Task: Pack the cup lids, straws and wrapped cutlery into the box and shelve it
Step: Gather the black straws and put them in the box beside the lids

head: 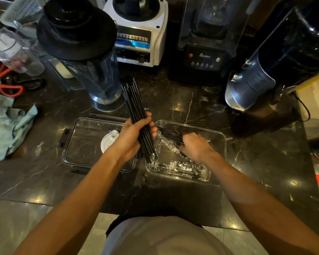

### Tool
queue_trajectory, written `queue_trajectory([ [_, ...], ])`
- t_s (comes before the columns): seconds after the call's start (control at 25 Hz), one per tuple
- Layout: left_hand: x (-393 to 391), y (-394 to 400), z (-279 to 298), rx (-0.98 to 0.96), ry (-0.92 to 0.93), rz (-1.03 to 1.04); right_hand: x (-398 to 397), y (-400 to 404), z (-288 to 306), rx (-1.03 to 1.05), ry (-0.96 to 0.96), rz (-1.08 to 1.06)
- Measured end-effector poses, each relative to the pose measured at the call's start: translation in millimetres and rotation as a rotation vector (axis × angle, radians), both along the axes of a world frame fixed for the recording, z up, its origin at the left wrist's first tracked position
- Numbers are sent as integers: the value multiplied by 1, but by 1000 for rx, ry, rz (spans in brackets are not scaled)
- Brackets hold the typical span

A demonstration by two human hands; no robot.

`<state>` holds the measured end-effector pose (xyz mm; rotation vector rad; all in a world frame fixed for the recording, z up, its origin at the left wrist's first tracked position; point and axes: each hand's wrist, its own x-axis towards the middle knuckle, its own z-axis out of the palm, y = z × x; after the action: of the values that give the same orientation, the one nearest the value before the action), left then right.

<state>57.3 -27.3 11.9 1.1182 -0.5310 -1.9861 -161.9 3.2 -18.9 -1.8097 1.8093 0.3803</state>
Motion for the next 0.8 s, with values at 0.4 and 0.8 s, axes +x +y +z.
queue_trajectory([
  [0.4,-4,-4,-6,-13,18,-32,-36,-1,38,-156,-382,-298],
  [0.8,-11,-4,-6,-42,-2,-62,-54,11,35,-66,-632,-402],
])
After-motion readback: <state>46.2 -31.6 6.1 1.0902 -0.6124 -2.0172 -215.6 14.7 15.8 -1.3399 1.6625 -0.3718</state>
